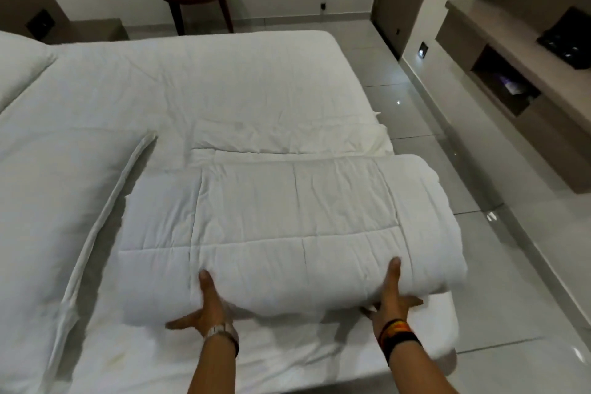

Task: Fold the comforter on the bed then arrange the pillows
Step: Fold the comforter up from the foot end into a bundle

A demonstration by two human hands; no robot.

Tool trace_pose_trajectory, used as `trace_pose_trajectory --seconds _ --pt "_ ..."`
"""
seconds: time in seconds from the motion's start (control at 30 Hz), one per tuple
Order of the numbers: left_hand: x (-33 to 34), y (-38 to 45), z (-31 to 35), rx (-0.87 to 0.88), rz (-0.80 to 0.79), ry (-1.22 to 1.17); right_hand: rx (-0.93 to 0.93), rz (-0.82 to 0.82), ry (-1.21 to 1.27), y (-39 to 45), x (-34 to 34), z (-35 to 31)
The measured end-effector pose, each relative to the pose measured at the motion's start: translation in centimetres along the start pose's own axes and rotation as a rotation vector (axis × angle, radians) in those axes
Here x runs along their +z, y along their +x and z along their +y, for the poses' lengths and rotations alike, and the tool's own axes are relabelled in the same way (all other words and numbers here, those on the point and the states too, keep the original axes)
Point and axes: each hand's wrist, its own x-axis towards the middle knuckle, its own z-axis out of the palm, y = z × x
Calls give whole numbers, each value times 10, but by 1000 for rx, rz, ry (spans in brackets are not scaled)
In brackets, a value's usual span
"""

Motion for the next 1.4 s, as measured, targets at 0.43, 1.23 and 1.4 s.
trace_pose_trajectory --seconds 0.43,1.23,1.4 --pt "55 18 31 74 -1 -125 -87 302 -46 7 80 -44" --pt "-62 -119 60 1174 -193 1082 -1296 -77 -1415 -118 -8 -85" --pt "22 -42 68 1606 -177 1236 -1349 -34 -1719 -38 61 -106"
